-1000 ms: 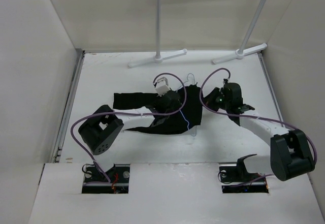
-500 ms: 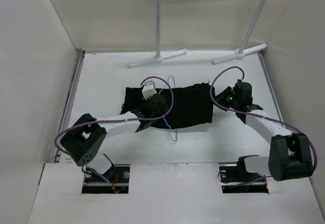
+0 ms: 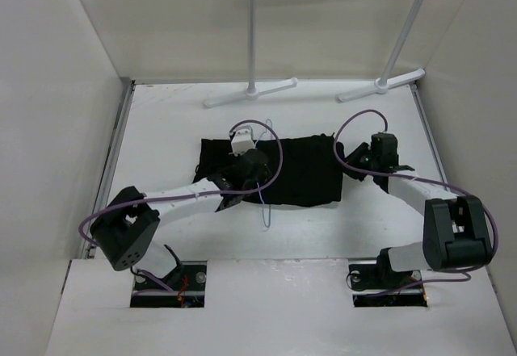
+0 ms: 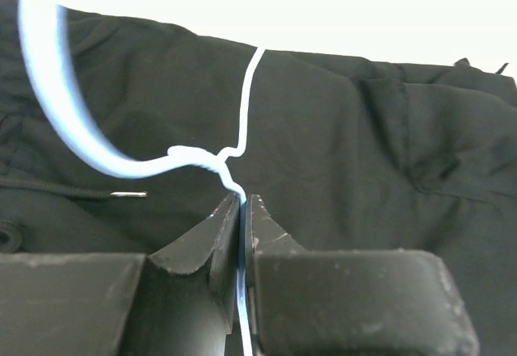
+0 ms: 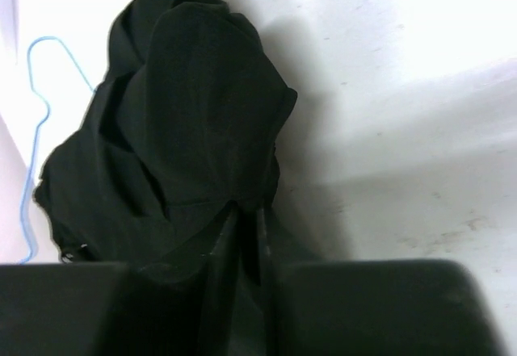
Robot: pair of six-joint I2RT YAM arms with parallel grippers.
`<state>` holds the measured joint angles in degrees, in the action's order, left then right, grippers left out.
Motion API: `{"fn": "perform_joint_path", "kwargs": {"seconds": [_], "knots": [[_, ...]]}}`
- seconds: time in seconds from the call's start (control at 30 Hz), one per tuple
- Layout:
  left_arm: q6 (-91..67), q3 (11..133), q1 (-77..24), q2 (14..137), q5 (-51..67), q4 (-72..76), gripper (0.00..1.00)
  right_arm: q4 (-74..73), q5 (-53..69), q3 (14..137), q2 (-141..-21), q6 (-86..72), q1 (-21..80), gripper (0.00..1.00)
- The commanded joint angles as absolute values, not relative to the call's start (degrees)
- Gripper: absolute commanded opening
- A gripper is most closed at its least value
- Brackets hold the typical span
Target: Place the trousers on the hanger
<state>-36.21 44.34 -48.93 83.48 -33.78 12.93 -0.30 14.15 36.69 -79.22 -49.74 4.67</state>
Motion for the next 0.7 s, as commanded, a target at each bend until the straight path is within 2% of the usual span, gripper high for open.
{"fn": "perform_joint_path", "kwargs": {"seconds": [0.0,0.07,0.13,0.2,0.3,0.37,0.43,0.57,0.67], "knots": [[-32.79,48.86,-50.75,80.33,-37.26,12.92,0.04,0.0,11.87,39.2,-78.67,-49.04,5.58,0.28],[-32.43,50.44,-51.19,79.28,-37.62,12.05,0.04,-1.57,10.38,39.46,-76.48,-48.35,6.19,0.45],[-32.34,52.28,-51.46,78.4,-37.71,10.38,0.04,-3.15,10.11,39.81,-74.02,-47.38,6.72,0.55],[-31.91,55.01,-51.55,77.17,-37.62,7.92,0.04,-6.05,9.93,40.69,-70.33,-46.15,7.33,0.6],[-30.59,58.78,-51.98,75.24,-36.65,5.9,0.04,-10.53,9.58,42.88,-63.39,-44.3,9.44,0.63],[-29.19,61.42,-52.25,74.71,-36.13,4.49,0.04,-12.82,9.49,44.99,-58.91,-43.6,11.89,0.63],[-28.04,65.11,-52.69,74.53,-35.69,2.12,0.03,-14.32,9.84,47.27,-56.0,-43.42,14.71,0.58],[-27.25,74.24,-53.3,75.32,-33.93,-3.94,0.03,-15.47,11.42,53.16,-53.0,-43.33,24.01,0.36],[-27.25,81.8,-53.48,76.55,-32.26,-8.51,0.03,-14.51,12.39,57.12,-52.38,-42.98,31.22,0.36]]}}
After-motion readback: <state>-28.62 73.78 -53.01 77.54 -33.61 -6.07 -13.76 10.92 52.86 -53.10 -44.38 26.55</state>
